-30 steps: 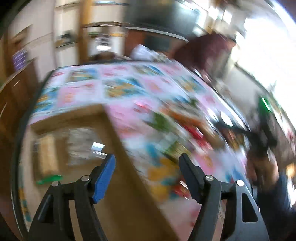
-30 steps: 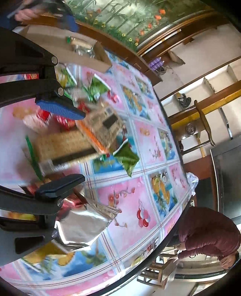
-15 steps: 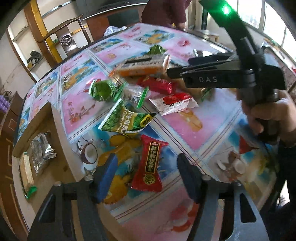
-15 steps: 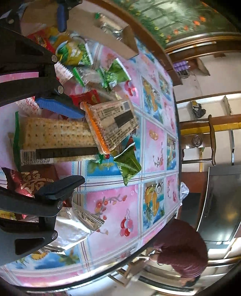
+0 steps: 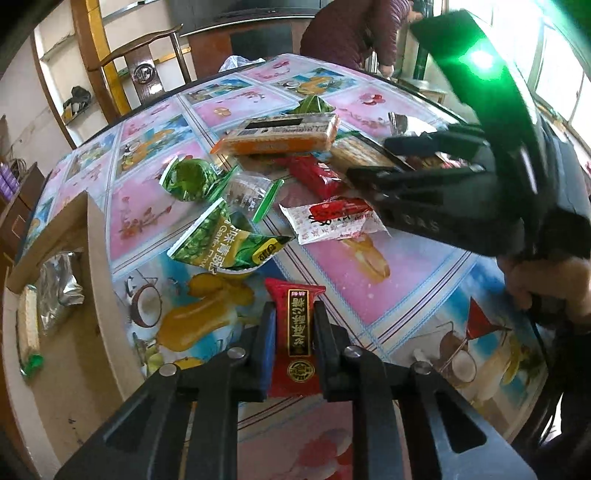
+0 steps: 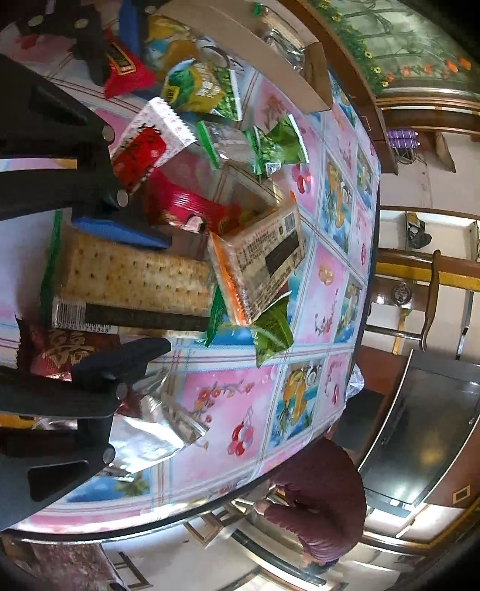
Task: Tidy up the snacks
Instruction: 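Grasp the red snack packet with the left tool while the right grasps another cracker pack, then carry the red packet and cracker pack to the cardboard box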
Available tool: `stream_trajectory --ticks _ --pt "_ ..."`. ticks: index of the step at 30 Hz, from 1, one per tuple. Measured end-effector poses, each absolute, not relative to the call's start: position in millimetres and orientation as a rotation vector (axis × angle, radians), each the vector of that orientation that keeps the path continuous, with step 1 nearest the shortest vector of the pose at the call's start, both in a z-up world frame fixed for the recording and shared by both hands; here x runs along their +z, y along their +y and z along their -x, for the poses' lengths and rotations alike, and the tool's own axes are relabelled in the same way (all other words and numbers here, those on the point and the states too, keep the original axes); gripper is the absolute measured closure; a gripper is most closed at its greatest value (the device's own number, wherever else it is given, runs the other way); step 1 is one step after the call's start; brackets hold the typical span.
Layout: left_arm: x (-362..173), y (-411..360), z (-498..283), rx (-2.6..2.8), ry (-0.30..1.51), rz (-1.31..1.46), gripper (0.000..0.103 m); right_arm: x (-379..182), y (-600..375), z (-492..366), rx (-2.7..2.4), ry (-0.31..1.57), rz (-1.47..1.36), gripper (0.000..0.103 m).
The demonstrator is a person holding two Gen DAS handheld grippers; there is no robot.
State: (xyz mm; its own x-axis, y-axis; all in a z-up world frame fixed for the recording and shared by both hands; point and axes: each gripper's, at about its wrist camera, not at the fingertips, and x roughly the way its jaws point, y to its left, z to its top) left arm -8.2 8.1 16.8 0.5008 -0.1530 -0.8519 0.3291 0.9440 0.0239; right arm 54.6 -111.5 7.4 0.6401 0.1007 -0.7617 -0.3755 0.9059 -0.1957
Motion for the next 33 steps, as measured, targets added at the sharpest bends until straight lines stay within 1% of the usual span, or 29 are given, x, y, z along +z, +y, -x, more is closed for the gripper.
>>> stream_trajectory --ticks 3,5,6,8,9,14,15,16,17,18,19,21,23,25,26,27,28,29,30,33 --pt "16.6 10.1 6.7 -0.301 1.001 -0.174 0.085 14.1 -127.9 -54.5 0.310 0.837 0.238 0.054" --pt "16.7 11.1 5.7 -0.302 0.998 -0.167 0.085 18.3 -135.2 -54.4 0.333 0.837 0.167 0.058" --pt "16.9 11.4 5.7 -0.301 0.996 -0.164 0.085 20.4 -139.2 -53.7 0.352 0.836 0.134 0.062" --pt "17.4 10.7 6.0 -0.308 0.995 -0.162 0.085 20.9 -139.8 -50.9 0.379 0.842 0.114 0.064" --pt "17.2 9.8 6.5 -0.314 0.996 -0.164 0.085 20.7 -138.5 -49.0 0.388 0.846 0.118 0.066" --pt "17.1 8.6 7.2 -0.322 1.000 -0.166 0.085 22.6 -141.6 -44.2 0.413 0.855 0.067 0.065" --pt "17.4 9.2 7.0 -0.322 1.002 -0.162 0.084 22.6 -142.8 -46.0 0.409 0.857 0.052 0.059" --pt "17.2 10.5 6.1 -0.316 1.009 -0.153 0.082 21.9 -143.8 -47.2 0.403 0.863 0.047 0.050" --pt "17.4 11.7 6.1 -0.313 1.011 -0.147 0.072 20.5 -143.0 -48.3 0.393 0.871 0.045 0.048" --pt "17.5 12.9 6.0 -0.309 1.015 -0.146 0.057 20.2 -141.3 -48.4 0.385 0.871 0.055 0.047" --pt "17.9 14.4 6.3 -0.298 1.014 -0.146 0.052 20.2 -137.9 -47.9 0.365 0.867 0.078 0.047" --pt "20.7 16.4 8.0 -0.292 1.003 -0.151 0.051 18.9 -130.7 -47.6 0.350 0.875 0.110 0.047" --pt "21.3 13.6 12.5 -0.303 1.000 -0.193 0.051 14.2 -120.5 -49.6 0.329 0.900 0.145 0.046" --pt "16.3 7.6 16.6 -0.302 1.008 -0.255 0.051 7.1 -109.7 -51.0 0.301 0.918 0.220 0.043" --pt "16.8 5.0 19.3 -0.302 0.992 -0.279 0.055 2.0 -102.7 -52.1 0.288 0.931 0.267 0.043" --pt "16.9 3.9 20.4 -0.311 0.991 -0.291 0.070 1.8 -103.5 -52.0 0.290 0.924 0.262 0.044" --pt "16.9 3.5 21.6 -0.326 0.991 -0.290 0.078 1.6 -104.2 -53.2 0.299 0.938 0.256 0.047" --pt "16.7 3.6 21.9 -0.329 0.990 -0.289 0.082 2.0 -104.9 -53.1 0.306 0.943 0.258 0.049" --pt "16.5 3.8 21.9 -0.322 0.983 -0.293 0.083 2.6 -106.6 -52.6 0.307 0.946 0.256 0.053" --pt "16.6 6.6 20.7 -0.313 0.977 -0.276 0.085 3.9 -119.7 -47.0 0.288 0.942 0.211 0.053"
